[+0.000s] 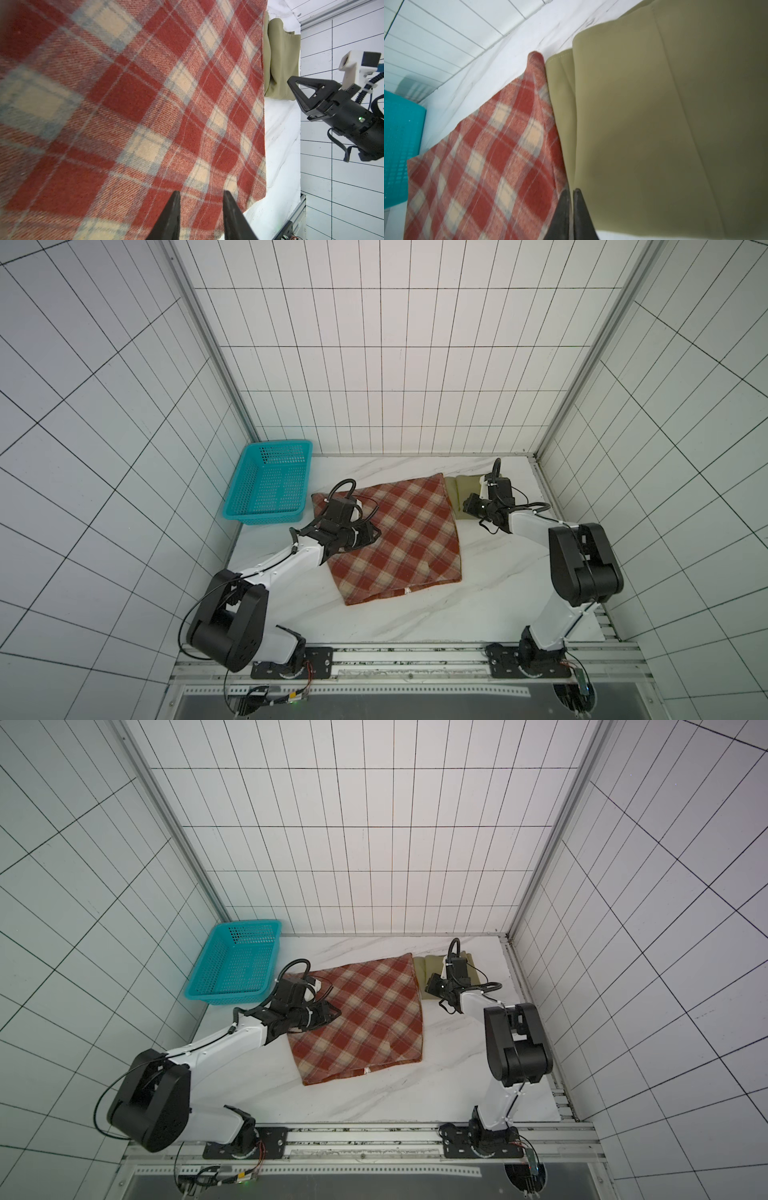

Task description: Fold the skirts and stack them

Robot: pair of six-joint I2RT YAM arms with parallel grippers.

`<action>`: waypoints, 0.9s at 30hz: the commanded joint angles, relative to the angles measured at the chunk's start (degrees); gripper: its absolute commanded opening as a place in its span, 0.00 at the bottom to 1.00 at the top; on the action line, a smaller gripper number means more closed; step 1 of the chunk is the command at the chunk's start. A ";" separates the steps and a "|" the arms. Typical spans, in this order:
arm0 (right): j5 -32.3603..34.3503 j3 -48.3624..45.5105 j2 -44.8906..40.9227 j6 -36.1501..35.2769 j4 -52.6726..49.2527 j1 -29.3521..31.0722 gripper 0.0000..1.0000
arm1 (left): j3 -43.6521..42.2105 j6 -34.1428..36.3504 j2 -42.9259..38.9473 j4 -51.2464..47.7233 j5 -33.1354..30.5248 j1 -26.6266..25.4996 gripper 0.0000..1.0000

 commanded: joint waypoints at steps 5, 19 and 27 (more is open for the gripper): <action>-2.64 9.28 8.09 0.88 -0.30 -4.45 0.10 | 2.22 0.63 2.48 -0.22 1.41 1.76 0.34; -1.93 13.31 14.58 1.06 -2.21 -11.23 0.10 | 2.74 0.02 3.69 -0.37 1.19 3.64 0.33; -1.66 14.61 16.35 1.04 -2.85 -14.16 0.10 | 3.13 0.02 3.63 -1.09 0.53 3.89 0.33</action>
